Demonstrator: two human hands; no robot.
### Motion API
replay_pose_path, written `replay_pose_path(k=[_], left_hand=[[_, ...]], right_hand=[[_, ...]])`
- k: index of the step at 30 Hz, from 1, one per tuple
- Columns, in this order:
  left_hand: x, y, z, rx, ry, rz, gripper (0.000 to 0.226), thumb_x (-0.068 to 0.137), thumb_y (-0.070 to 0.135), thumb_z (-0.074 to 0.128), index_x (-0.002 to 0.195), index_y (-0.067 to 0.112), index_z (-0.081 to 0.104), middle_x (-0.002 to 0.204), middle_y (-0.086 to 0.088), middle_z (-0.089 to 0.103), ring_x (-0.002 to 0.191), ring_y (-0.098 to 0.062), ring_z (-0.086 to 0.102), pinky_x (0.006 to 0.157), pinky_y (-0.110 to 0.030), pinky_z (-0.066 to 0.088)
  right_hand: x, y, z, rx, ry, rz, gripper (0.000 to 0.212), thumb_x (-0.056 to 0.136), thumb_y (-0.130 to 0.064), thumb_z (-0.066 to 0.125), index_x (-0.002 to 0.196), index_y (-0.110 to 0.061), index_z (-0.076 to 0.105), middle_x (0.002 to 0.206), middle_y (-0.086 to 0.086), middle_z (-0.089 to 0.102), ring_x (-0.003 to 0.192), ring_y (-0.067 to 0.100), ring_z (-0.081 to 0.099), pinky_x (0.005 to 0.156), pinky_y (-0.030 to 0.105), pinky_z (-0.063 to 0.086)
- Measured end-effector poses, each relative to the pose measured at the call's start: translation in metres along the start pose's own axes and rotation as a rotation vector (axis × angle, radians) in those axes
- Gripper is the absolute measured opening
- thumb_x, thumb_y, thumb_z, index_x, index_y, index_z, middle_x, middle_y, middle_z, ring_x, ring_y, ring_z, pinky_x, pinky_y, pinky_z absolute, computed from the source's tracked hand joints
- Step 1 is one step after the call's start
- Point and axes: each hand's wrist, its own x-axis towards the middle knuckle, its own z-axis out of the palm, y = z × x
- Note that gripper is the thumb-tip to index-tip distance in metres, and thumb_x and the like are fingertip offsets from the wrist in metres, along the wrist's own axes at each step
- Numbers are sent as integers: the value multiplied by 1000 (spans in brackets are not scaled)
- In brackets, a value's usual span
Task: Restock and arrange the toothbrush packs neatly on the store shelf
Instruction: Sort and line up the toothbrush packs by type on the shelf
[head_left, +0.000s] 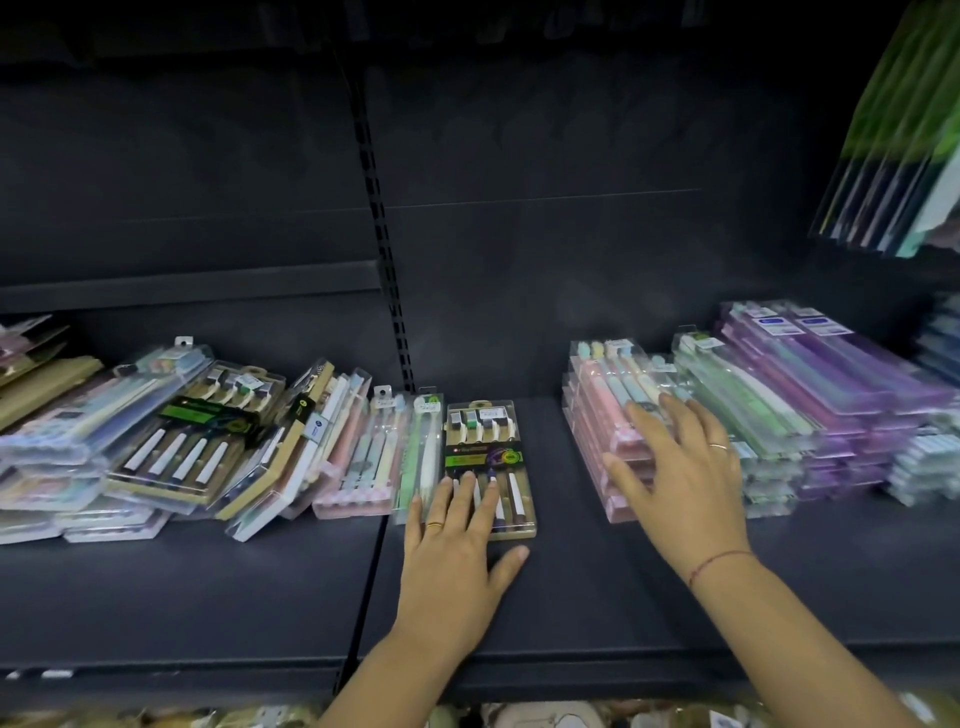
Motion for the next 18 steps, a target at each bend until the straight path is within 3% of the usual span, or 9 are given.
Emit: replay_pose_path(k=[2,3,4,6,8,10,13,16,18], left_hand=[[-4,3,-4,-2,-26,10,84,89,71,-2,146,29,43,152,-2,42,141,-25,39,113,-46,16],[-5,3,-3,-1,8,26,80,93,69,2,141,27,51,146,-2,51,135,-25,47,110,-47,22],[-6,3,-5,-43,-24,47,79,92,69,4,142,28,50,147,0,49,138,-24,43,112,-47,18],[-6,-4,-7,-118,32,67,83,84,71,7,148,29,41,155,3,36,148,-21,23,116,-41,-2],[-3,-15,-9,-150,118,16,87,82,71,10,148,24,41,156,-1,35,149,-23,20,117,-39,-1],[-1,-27,-12,-109,126,-56,96,77,73,0,152,21,32,161,-4,24,150,-24,13,119,-37,1],[-4,-36,-13,-85,47,-95,100,74,74,-10,157,23,13,165,1,6,151,-17,-3,120,-33,-3],[-7,-38,-14,-113,31,-71,73,98,64,20,157,23,10,165,3,3,151,-15,-6,120,-30,-2],[-8,-40,-15,-119,30,-56,67,100,56,27,157,24,10,165,4,2,151,-13,-7,120,-28,-1]], right_hand=[[-2,-2,0,-15,50,2,55,85,-43,69,132,-18,58,146,16,44,142,39,27,118,56,7],[-4,-5,-2,15,99,-20,54,86,-45,66,132,-17,58,147,16,42,143,37,25,119,50,1],[-7,-11,-4,74,148,-65,52,88,-46,60,130,-16,59,146,15,43,142,34,26,120,47,4],[-19,-26,-6,239,148,-187,47,90,-42,48,126,-15,60,142,9,48,137,27,36,117,47,26],[-35,-42,2,298,-5,-323,46,91,-38,43,130,-18,59,140,1,52,135,18,39,115,45,33],[-50,-53,18,205,-202,-459,51,91,-41,41,138,-24,51,145,-4,48,139,12,32,121,33,16],[-62,-60,36,139,-434,-535,62,91,-48,33,150,-27,33,155,-7,34,146,12,20,118,23,-7],[-59,-60,39,136,-470,-524,77,84,-61,11,155,-31,13,162,-12,9,149,6,-2,113,21,-21],[-56,-61,37,131,-511,-496,87,75,-66,1,155,-33,5,162,-16,-2,143,-1,-16,109,18,-21]])
